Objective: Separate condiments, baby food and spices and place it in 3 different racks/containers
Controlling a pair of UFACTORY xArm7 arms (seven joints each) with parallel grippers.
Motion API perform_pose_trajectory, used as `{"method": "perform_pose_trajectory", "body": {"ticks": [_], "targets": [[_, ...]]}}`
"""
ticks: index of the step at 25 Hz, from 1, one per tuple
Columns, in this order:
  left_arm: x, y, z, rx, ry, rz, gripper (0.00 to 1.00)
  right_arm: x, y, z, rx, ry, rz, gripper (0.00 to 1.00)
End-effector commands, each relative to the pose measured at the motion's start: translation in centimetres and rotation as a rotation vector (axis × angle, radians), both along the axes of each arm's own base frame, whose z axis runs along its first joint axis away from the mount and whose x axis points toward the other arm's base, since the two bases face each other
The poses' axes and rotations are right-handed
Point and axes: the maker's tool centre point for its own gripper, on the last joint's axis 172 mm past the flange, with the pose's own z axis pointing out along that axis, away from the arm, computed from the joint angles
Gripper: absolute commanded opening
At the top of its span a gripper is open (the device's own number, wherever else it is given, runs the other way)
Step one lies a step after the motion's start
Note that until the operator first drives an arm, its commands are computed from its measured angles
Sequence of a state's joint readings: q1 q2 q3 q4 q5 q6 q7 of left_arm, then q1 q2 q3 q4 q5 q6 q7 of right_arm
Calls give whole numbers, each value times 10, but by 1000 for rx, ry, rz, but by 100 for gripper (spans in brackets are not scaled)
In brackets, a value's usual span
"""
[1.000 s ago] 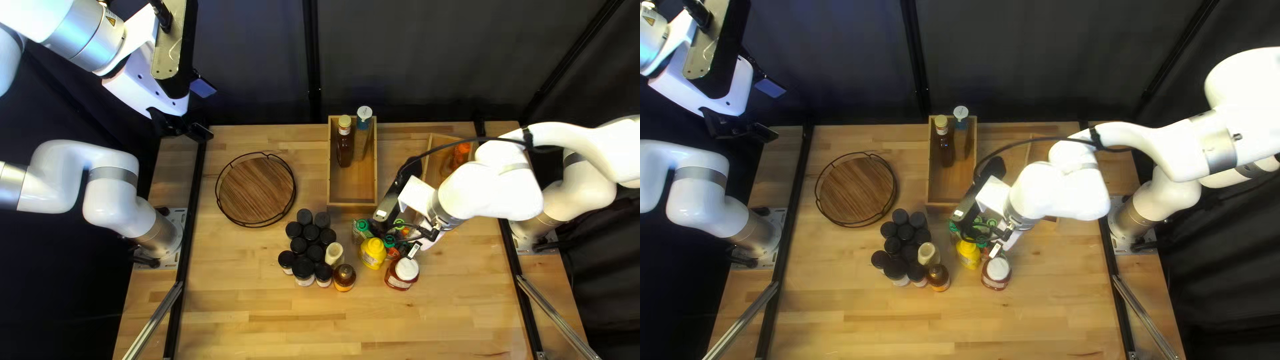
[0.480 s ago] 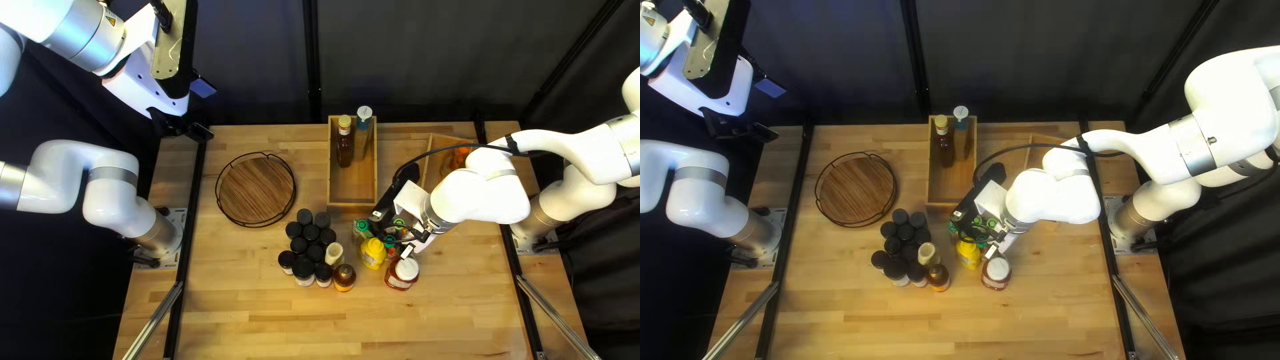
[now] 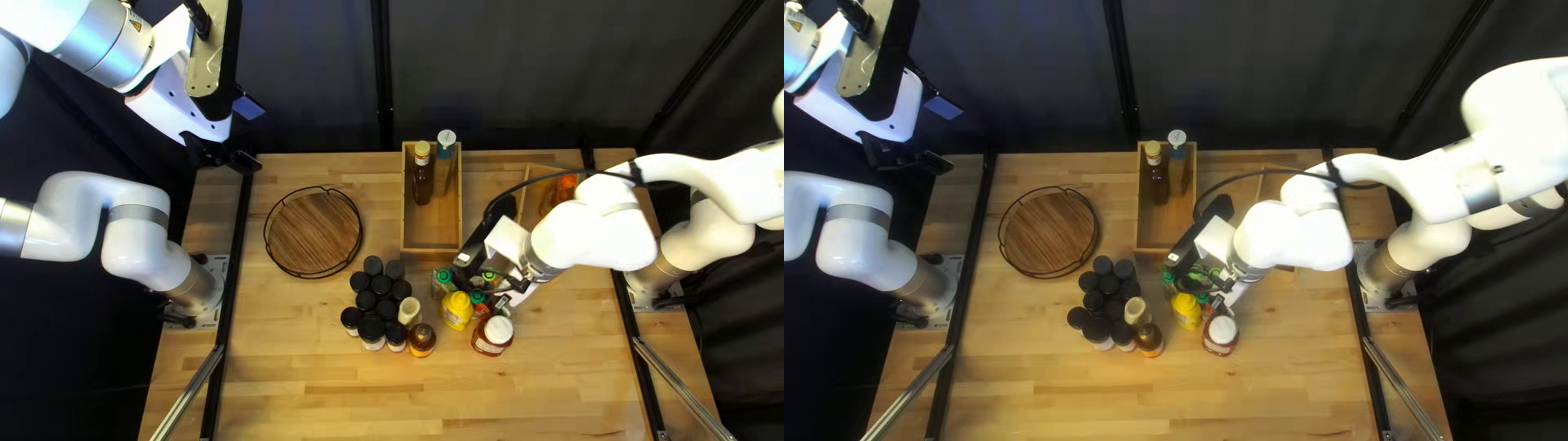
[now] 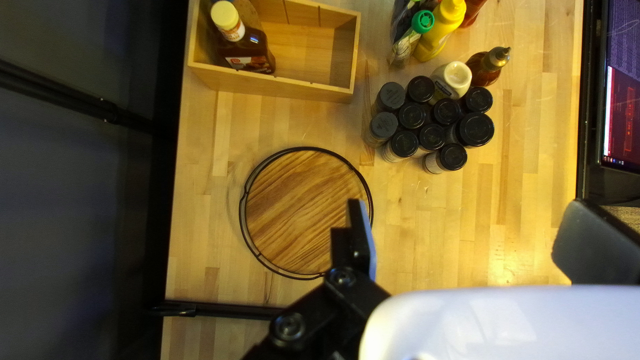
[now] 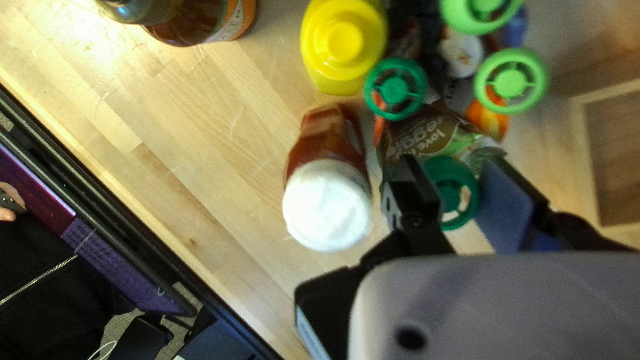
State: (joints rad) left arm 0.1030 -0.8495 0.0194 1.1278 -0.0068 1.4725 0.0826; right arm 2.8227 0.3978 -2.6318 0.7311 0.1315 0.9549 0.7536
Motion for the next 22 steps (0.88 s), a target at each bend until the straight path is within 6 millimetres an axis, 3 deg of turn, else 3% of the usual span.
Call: {"method": "perform_pose_trajectory", "body": {"ticks": [1,7,10,16,22], "targets": [[0,0,0,0,0,0,100,-17,-25,34,-37,-7,-15,2],[0,0,0,0,0,0,100,-51,-85,66,-79,-10,-68,2],[0,0,0,0,0,0,100,-63,-113,70,-92,-9,-94,1],[0,0,0,0,0,0,100,-82,-178,59,-101,1,-162,1],[0,0,0,0,0,0,100,-93,-214,38,-100,20,-211,2]]}}
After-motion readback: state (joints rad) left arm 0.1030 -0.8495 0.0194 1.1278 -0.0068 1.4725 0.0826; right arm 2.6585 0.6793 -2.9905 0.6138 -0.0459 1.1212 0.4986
